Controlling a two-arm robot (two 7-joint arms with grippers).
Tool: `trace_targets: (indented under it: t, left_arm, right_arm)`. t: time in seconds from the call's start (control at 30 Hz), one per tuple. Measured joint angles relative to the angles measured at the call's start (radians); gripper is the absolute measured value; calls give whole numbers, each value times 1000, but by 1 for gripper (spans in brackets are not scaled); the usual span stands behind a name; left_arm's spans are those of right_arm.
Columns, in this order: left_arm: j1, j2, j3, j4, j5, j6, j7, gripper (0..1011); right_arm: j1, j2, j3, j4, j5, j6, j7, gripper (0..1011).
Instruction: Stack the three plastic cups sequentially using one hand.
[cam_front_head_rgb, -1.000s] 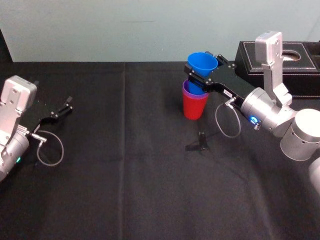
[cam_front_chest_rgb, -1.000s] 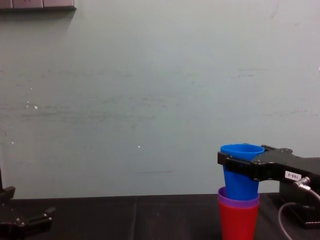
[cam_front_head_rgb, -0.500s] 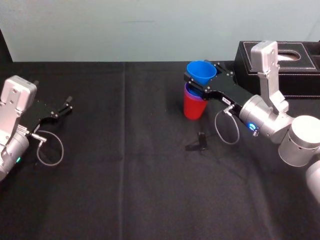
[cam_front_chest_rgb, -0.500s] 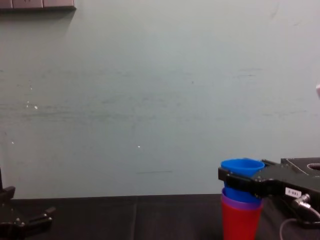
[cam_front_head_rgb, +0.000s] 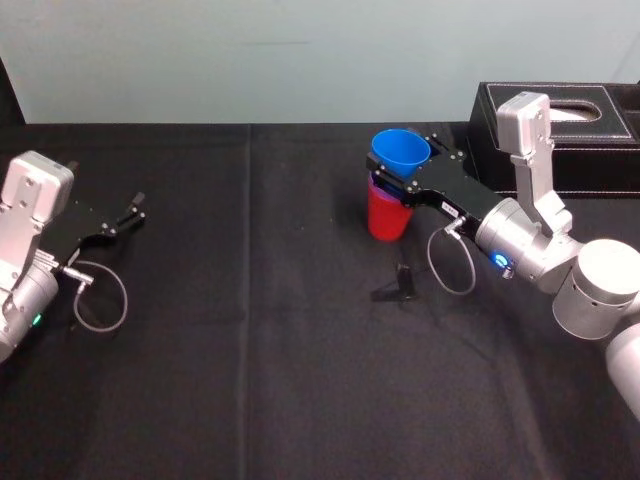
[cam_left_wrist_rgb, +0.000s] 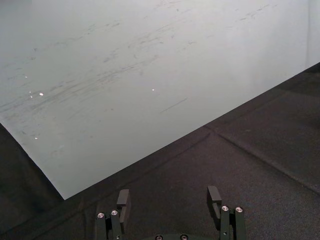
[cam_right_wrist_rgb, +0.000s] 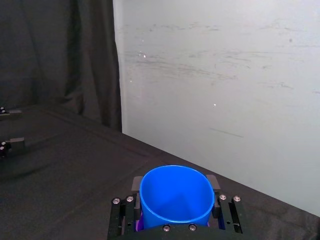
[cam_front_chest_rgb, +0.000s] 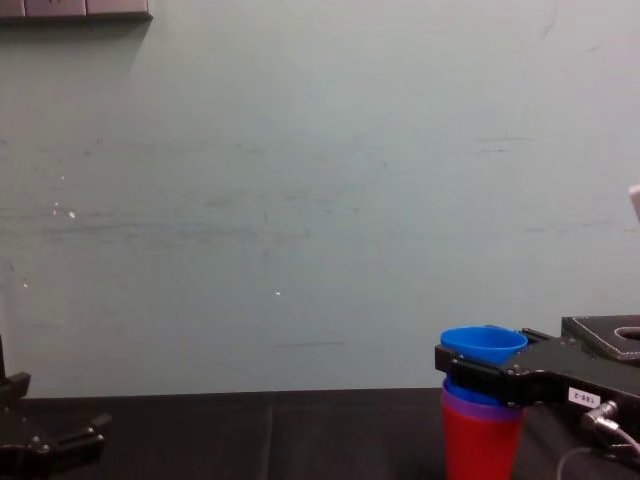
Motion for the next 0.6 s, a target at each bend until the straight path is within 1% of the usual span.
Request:
trace_targets:
  t: [0.6]
  left_arm:
    - [0,0,0,0,0,0,0,1005]
  right_arm:
    - [3,-21,5,42,-12,-49,13,761]
